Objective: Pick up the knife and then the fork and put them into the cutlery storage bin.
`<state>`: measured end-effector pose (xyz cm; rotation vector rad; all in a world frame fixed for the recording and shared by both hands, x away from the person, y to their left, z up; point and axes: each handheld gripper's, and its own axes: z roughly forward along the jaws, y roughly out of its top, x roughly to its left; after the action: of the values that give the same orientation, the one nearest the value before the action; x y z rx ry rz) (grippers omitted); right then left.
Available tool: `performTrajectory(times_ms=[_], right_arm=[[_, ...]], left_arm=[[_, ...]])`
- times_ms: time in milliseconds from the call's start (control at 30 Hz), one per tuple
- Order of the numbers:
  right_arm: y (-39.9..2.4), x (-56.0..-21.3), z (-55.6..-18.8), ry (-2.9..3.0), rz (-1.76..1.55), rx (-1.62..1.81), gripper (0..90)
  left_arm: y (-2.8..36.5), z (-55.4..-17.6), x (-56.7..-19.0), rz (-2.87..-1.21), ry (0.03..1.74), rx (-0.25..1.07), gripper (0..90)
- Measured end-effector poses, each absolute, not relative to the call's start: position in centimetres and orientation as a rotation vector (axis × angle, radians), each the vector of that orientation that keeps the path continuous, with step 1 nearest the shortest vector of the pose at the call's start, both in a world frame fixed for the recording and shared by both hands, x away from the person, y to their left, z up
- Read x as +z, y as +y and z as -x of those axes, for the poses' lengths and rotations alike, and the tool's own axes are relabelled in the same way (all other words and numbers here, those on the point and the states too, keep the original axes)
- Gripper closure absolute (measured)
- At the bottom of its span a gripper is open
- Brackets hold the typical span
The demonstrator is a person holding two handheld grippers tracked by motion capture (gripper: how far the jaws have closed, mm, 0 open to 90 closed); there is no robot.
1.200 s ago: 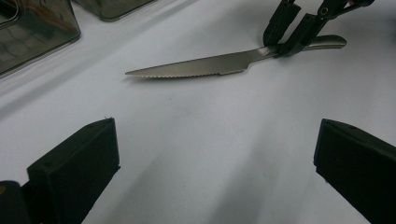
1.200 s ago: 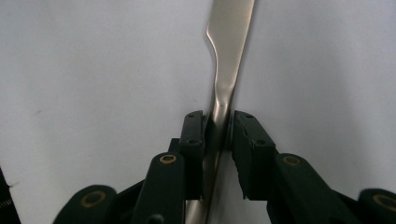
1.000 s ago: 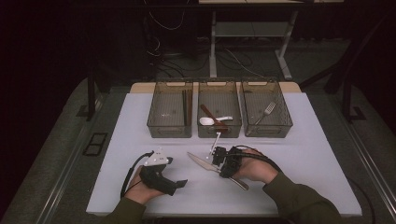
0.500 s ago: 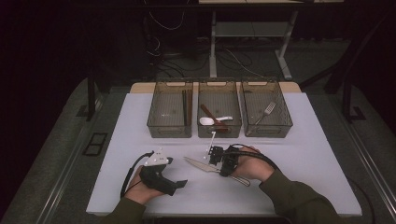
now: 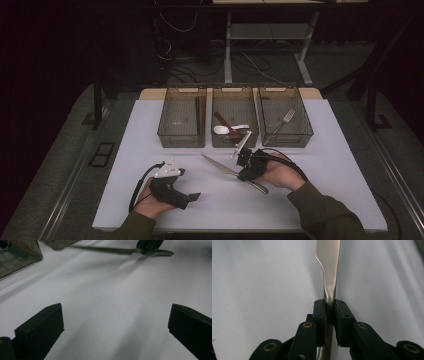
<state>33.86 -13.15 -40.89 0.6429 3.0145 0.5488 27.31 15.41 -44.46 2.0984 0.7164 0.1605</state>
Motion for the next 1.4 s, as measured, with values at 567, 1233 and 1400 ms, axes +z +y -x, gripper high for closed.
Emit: performTrajectory(times_ms=[567,1233,1400], right_arm=[[-17.0,-40.3,-35.0,2.896,-0.704,0.942,80.4],[-21.4,-37.5,-36.3,2.67,-0.824,1.23,80.4],[-22.4,-36.7,-36.6,2.626,-0.84,1.248,80.4]], left_arm=[[15.5,-27.3,-44.5,-2.093,0.715,0.157,0.0],[15.8,-27.4,-44.5,-2.069,0.707,0.158,0.0],[15.9,-27.4,-44.5,-2.061,0.704,0.162,0.0]])
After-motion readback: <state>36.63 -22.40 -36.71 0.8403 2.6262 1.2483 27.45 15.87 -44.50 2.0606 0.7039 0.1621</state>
